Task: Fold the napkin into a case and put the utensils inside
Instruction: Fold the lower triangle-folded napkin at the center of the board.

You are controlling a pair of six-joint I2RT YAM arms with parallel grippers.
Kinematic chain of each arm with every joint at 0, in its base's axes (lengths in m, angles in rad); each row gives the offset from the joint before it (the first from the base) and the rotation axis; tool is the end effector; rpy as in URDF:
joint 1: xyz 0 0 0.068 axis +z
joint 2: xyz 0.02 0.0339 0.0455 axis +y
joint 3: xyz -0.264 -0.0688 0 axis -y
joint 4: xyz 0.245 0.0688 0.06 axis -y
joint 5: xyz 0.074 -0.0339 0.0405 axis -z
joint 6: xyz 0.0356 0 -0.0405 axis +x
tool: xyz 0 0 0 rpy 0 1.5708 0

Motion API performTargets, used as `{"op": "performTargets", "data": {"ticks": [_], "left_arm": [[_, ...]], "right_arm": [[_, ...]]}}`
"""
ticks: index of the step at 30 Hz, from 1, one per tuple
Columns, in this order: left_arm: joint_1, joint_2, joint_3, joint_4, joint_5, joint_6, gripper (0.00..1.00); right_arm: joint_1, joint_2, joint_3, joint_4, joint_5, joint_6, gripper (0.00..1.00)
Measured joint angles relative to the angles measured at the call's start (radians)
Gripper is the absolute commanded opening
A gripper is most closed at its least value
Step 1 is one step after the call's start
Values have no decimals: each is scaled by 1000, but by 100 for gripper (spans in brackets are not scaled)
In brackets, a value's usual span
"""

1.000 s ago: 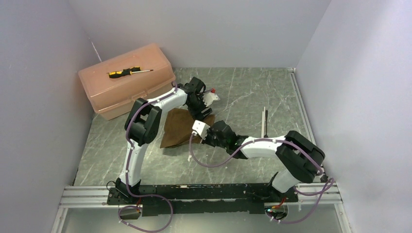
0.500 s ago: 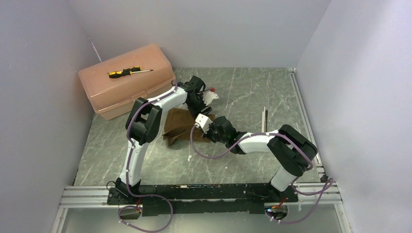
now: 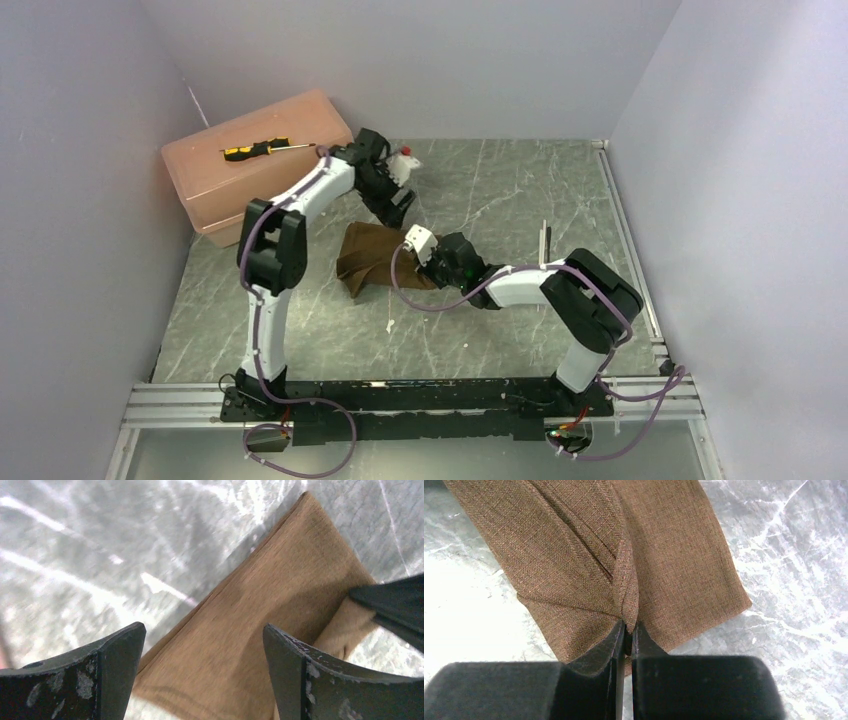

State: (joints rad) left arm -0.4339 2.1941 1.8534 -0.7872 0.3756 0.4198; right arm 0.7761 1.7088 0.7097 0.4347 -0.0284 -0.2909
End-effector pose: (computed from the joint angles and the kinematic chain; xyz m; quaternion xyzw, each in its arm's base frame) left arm 0.4218 -0.2099 0.2058 0.4341 0.8555 -0.1837 0.2145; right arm 0.2362 0.2332 0.1428 -0.4514 0.7507 0.1279 0.4651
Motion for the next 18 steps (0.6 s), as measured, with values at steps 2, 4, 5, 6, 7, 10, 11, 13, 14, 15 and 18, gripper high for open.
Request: {"op": "performTargets", "data": {"ticks": [2,4,5,6,7,10,11,13,14,15,18], "left_arm": [[34,-46,0,-22,12,0,93],[67,-107,-3,-44,23,3,93],[80,-146,-14,-50,27,7,93],[89,-190,-34,-54,29,13,93],[94,-246,-70,-55,31,23,94],[90,-409,-207,-58,43,56,94],[86,-470,-271,-59,47,67,93],[80,-564,-376,-68,53,84,92],[76,-593,-412,-71,58,89,92],[74,-620,-454,-69,66,93,92],[72,-669,-586,-51,80,103,91]], "right_arm": [[-8,2,3,-6,-4,18,0],[-21,9,18,-21,-9,44,0],[-29,15,27,-30,-10,57,0],[-35,20,35,-35,-12,68,0],[-42,24,40,-41,-15,80,0],[-53,29,46,-49,-26,109,0],[-55,30,47,-50,-29,119,0],[-57,32,48,-50,-32,135,0],[-58,32,48,-50,-33,143,0],[-60,33,48,-50,-34,153,0],[-64,42,49,-49,-35,176,0]]}}
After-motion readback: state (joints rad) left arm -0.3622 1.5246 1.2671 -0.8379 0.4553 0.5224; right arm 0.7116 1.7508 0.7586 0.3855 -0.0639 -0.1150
